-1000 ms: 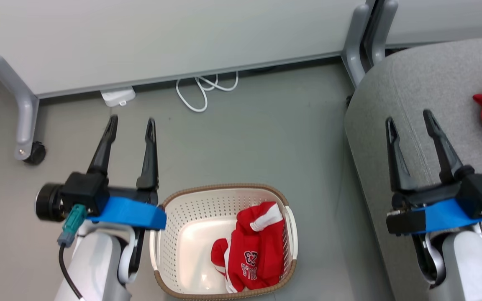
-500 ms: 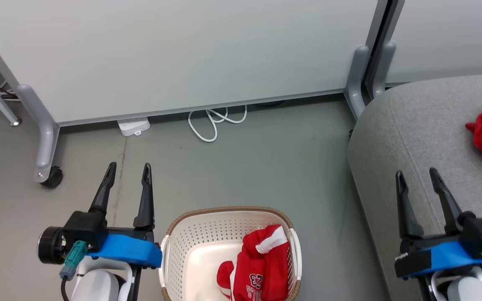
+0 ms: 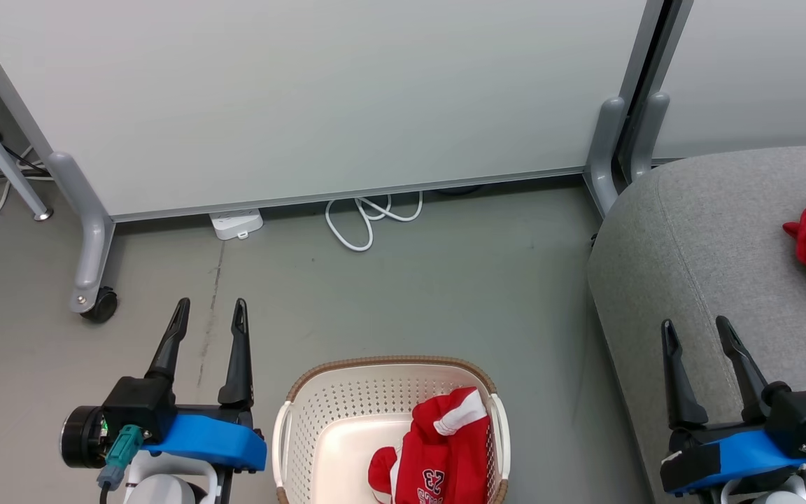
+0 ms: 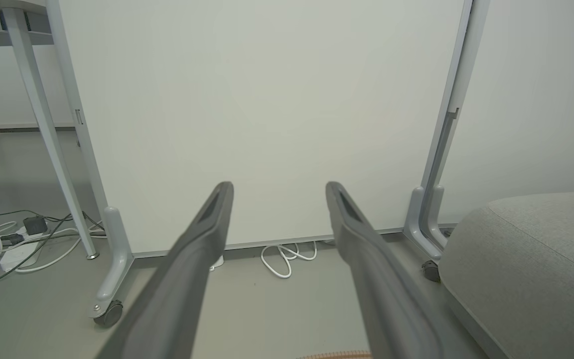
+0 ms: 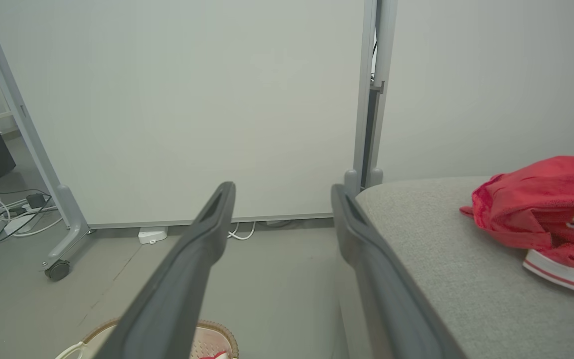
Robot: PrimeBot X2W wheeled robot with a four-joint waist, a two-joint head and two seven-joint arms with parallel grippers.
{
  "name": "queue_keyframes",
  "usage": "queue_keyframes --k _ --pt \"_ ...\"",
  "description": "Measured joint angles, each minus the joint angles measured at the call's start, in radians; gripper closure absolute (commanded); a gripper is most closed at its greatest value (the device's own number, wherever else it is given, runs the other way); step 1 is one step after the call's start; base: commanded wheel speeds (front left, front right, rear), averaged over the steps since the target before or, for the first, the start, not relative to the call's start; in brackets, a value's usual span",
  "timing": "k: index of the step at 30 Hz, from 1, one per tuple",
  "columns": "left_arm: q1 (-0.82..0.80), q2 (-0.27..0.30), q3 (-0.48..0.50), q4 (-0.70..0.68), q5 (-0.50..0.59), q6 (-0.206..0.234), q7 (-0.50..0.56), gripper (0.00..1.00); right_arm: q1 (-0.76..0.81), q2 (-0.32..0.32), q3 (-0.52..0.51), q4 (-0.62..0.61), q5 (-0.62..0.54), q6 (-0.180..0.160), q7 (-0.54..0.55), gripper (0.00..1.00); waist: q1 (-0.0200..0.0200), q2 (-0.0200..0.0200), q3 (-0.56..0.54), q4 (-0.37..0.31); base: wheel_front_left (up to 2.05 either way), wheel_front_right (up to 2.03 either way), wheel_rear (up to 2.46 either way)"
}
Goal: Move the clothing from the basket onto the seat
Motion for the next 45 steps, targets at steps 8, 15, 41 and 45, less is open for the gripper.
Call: queue_keyframes --k 8,15,41,45 --pt "0.002 -0.003 0.002 0.001 0.000 -0.001 0.000 0.00 0.003 0.002 0.004 0.003 0.004 0.000 0.000 0.00 0.0000 0.0000 0.003 0.000 0.00 0.00 0.00" --pt "0.001 -0.003 -0.008 0.006 0.007 -0.001 0.000 0.00 0.002 0.002 0.011 0.005 0.012 0.000 0.000 0.00 0.0000 0.0000 0.011 -0.004 0.00 0.00 0.00" --pt "-0.430 0.107 -0.474 0.398 -0.104 -0.006 0.000 0.00 -0.254 0.003 0.069 -0.065 0.006 0.000 0.000 0.00 0.0003 0.0000 0.340 -0.146 0.00 0.00 0.00" --pt "-0.495 0.125 -0.574 0.494 -0.150 -0.007 0.000 0.00 -0.301 0.003 0.071 -0.082 0.005 0.000 0.000 0.00 0.0003 0.0000 0.412 -0.169 0.00 0.00 0.00"
